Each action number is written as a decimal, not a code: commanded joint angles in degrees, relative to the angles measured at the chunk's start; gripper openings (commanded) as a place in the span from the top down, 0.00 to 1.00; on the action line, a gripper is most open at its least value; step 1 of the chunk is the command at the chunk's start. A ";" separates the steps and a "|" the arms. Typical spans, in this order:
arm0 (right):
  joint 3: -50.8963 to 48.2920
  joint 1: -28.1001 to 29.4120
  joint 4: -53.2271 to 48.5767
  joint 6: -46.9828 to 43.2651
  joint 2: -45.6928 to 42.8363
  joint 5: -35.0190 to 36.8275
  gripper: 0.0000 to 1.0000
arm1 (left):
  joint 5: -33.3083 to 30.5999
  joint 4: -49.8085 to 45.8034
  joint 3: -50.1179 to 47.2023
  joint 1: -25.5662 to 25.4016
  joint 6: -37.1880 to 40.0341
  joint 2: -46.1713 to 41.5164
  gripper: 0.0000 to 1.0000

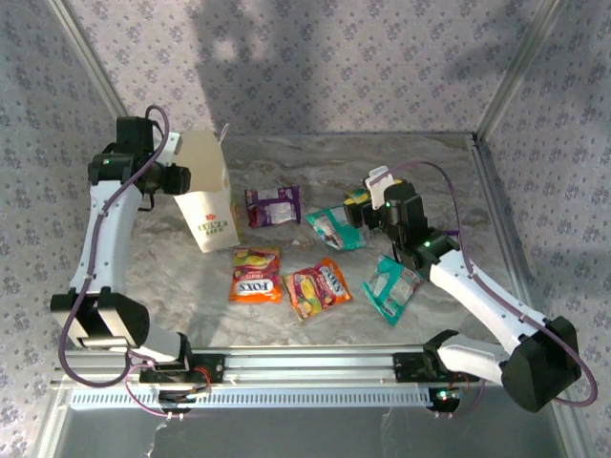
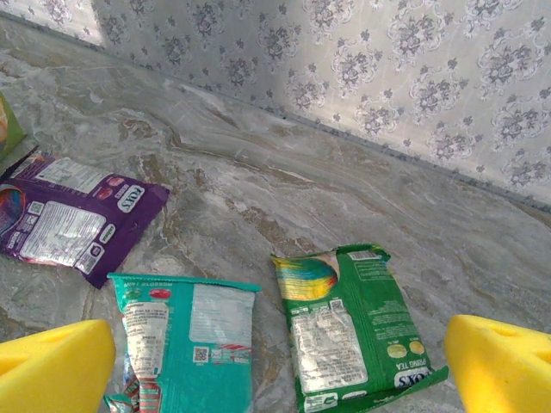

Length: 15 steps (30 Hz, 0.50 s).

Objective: Place the snacks into the paper bag

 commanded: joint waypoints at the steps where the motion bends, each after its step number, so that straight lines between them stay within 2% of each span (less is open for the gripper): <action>1: 2.14 0.37 -1.01 1.22 0.33 -0.60 0.00 | -1.37 -0.16 1.19 0.21 -3.19 -2.73 0.49; 6: 2.67 0.58 -1.89 1.24 0.50 -0.69 0.00 | -3.06 0.68 0.20 0.24 -7.42 -4.95 0.46; 15: 3.22 0.96 -3.32 1.40 0.59 -1.64 0.00 | -3.37 0.75 -2.27 0.23 -19.54 -7.83 0.44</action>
